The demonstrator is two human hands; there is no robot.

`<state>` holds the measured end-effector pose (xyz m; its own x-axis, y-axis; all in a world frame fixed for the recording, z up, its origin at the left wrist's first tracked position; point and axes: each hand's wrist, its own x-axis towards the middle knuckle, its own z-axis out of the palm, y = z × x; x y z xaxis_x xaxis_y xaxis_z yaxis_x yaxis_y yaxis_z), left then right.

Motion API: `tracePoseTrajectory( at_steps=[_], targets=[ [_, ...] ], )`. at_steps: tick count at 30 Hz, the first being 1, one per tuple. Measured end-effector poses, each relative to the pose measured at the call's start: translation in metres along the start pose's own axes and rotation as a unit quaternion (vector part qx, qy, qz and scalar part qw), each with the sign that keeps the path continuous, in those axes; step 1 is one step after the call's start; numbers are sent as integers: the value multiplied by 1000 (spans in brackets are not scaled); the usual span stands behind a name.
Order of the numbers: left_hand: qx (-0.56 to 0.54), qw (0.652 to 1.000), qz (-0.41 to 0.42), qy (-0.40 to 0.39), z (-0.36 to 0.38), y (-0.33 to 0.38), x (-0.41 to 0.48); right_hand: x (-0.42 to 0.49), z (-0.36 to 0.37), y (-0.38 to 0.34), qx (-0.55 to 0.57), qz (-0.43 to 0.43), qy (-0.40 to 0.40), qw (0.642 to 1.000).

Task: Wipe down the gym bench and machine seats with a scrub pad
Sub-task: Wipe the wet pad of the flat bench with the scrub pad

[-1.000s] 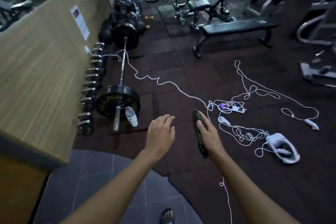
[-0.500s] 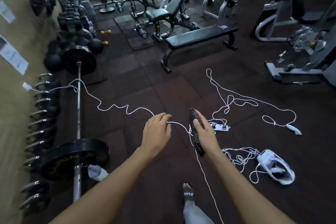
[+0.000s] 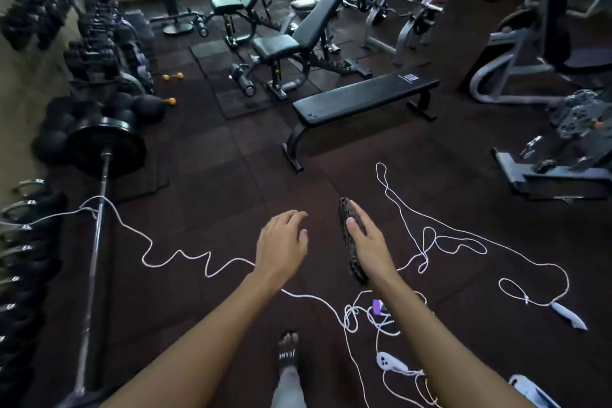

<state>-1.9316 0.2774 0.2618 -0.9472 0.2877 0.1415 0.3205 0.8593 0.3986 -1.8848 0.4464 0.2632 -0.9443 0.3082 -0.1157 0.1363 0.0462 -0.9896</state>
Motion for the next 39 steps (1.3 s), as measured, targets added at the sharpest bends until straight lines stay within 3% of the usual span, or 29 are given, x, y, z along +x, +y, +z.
tracePoseTrajectory(
  at_steps=[9,19,31,39],
  targets=[
    [0,997,61,-53,29,-41,261,246,29,-22,-1,17,74,997],
    [-5,993,83,-87,100,-14,525,497,-18,-18,-20,48,113,992],
    [-22,998,-3,-64,175,41,829,836,-87,-60,-34,67,28,997],
    [-46,994,-83,-52,240,1,998,1042,-74,-42,-79,106,-44,990]
  ],
)
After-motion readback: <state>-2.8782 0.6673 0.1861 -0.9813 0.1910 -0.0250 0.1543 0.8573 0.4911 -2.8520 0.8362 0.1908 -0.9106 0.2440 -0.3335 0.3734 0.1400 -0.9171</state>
